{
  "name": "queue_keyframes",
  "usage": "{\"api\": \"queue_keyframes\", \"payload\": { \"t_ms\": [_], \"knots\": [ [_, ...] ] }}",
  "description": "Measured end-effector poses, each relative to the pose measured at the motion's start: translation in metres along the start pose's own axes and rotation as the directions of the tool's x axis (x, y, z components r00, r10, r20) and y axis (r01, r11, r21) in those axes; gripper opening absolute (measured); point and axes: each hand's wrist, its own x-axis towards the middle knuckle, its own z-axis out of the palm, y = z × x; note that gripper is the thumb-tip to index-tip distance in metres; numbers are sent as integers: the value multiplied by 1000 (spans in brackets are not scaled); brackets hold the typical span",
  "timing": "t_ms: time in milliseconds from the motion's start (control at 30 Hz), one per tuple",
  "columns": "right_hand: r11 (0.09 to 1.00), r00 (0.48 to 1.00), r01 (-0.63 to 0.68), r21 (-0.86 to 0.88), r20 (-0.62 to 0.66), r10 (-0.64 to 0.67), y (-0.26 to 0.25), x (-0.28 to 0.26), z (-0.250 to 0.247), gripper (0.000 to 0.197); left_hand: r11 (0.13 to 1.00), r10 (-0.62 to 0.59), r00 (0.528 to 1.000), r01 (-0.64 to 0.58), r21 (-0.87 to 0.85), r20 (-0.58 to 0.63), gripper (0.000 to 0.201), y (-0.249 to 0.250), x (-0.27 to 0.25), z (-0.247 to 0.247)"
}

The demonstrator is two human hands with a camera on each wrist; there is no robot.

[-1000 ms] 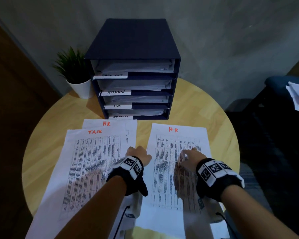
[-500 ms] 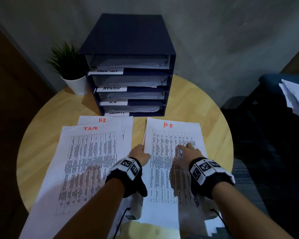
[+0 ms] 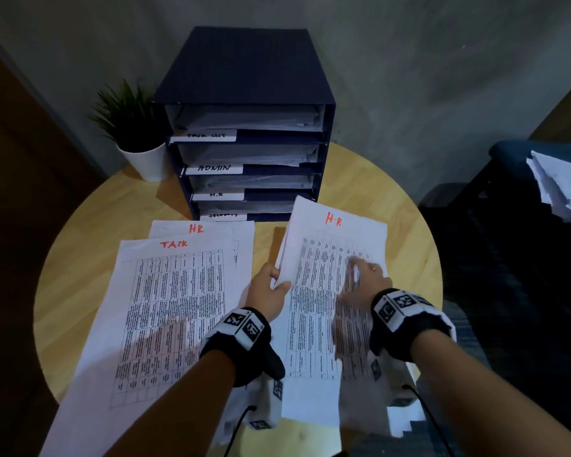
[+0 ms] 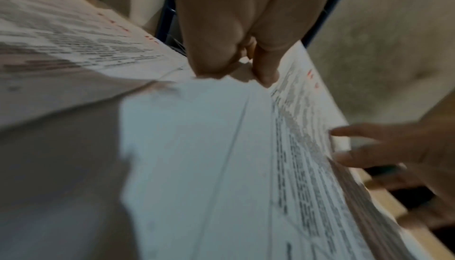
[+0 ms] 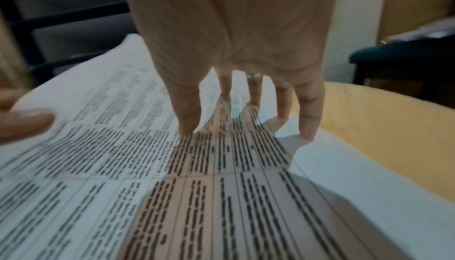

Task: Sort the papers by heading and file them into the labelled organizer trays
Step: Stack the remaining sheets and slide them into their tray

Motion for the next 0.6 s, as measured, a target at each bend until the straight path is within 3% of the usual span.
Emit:
{"api": "queue_keyframes", "payload": {
  "t_ms": [133, 233, 333, 433, 533, 600],
  "knots": [
    [932, 975, 37, 360, -218, 46, 10, 2, -18, 85, 978, -3, 1000, 0, -208, -16, 26, 3, 4, -18],
    [740, 985, 56, 670, -160, 70, 11, 1, -31, 78, 951, 18, 1000, -20, -309, -10, 14, 15, 5, -39],
    [648, 997, 51, 760, -78, 13, 9, -2, -38, 43, 908, 17, 998, -39, -417, -55, 19, 26, 1, -56],
    [633, 999, 36, 774, -40, -8, 4, -8, -37, 34, 830, -38, 999, 13, -557, -33, 44, 29, -8, -71],
    [631, 1000, 19, 776, -24, -1, 0, -10, -29, 31, 889, -126, 982, 174, -423, 139, 58, 10, -15, -79],
    [656, 1000, 10, 755, -8, -6, -4, -12, -21, 31, 910, -228, 945, 292, -294, 234, 80, -12, -19, -79]
  ]
}}
